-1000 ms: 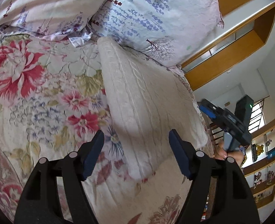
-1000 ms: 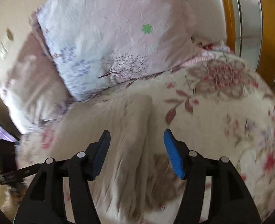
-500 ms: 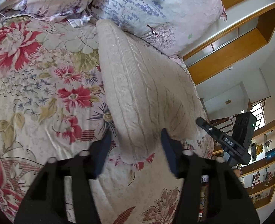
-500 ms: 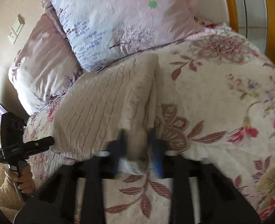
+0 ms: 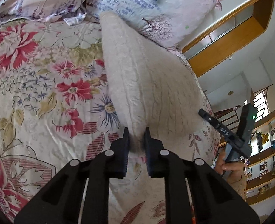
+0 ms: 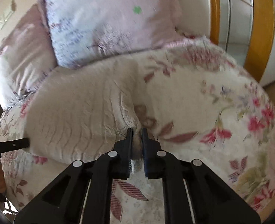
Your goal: Fold small clothes
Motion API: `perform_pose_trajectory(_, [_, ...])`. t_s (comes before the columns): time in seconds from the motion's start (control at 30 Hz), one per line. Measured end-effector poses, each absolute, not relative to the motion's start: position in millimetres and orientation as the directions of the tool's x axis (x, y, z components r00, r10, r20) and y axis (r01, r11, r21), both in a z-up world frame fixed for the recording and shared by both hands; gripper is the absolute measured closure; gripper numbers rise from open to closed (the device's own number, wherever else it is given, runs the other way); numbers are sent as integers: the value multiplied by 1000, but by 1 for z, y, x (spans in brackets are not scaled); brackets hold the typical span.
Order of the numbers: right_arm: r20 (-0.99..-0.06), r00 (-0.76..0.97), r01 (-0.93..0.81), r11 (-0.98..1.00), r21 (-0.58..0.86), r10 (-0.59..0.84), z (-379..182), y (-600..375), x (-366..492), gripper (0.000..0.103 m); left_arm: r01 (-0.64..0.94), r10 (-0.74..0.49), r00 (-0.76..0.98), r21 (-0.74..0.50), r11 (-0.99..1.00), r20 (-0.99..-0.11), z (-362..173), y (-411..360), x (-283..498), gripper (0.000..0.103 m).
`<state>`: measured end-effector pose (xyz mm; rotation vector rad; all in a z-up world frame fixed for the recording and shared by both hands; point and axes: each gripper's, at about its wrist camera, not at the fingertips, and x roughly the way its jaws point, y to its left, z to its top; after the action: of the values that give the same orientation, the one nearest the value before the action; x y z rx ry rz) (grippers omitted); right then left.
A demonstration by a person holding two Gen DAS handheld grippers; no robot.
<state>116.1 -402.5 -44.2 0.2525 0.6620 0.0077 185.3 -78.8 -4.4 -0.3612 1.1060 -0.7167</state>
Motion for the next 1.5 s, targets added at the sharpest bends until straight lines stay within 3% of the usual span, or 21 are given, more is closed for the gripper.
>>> perform_pose_trajectory(0.17, [-610,786,78,961,267,106,-36,-407,114,86,343,-680,255,-594,728,-687,0,-77,187,77])
perform_pose_trajectory(0.23, [-572,813,75,956,282,105,-24,-408,106,80,329,-680,271,-598,731,-681,3,-73,188,55])
perform_pose_trajectory(0.3, [-517,850,54,958,283,104,-9,-405,101,73,303,-664,298,-591,747,-686,6,-70,191,49])
perform_pose_trajectory(0.33, [-504,856,35,959,282,117,-6,-401,102,67,298,-657,304,-587,753,-690,7,-71,193,49])
perform_pose_trajectory(0.5, [-537,834,-28,981,191,129,-7,-366,121,67,295,-636,319,-565,771,-702,10,-79,198,49])
perform_pose_trajectory(0.7, [-536,834,-35,983,179,127,-8,-356,128,67,294,-590,339,-513,807,-733,10,-89,205,44])
perform_pose_trajectory(0.83, [-640,764,-5,991,131,88,-29,-356,145,67,276,-582,322,-514,812,-747,4,-95,211,43])
perform_pose_trajectory(0.9, [-629,773,-10,994,112,79,-32,-356,144,67,272,-574,316,-507,817,-755,1,-97,212,43])
perform_pose_trajectory(1.13, [-625,774,-18,990,143,104,-35,-362,141,67,288,-556,328,-480,829,-763,3,-99,211,38])
perform_pose_trajectory(1.5, [-633,763,-17,982,189,135,-33,-367,137,66,349,-457,406,-328,878,-792,11,-114,204,34])
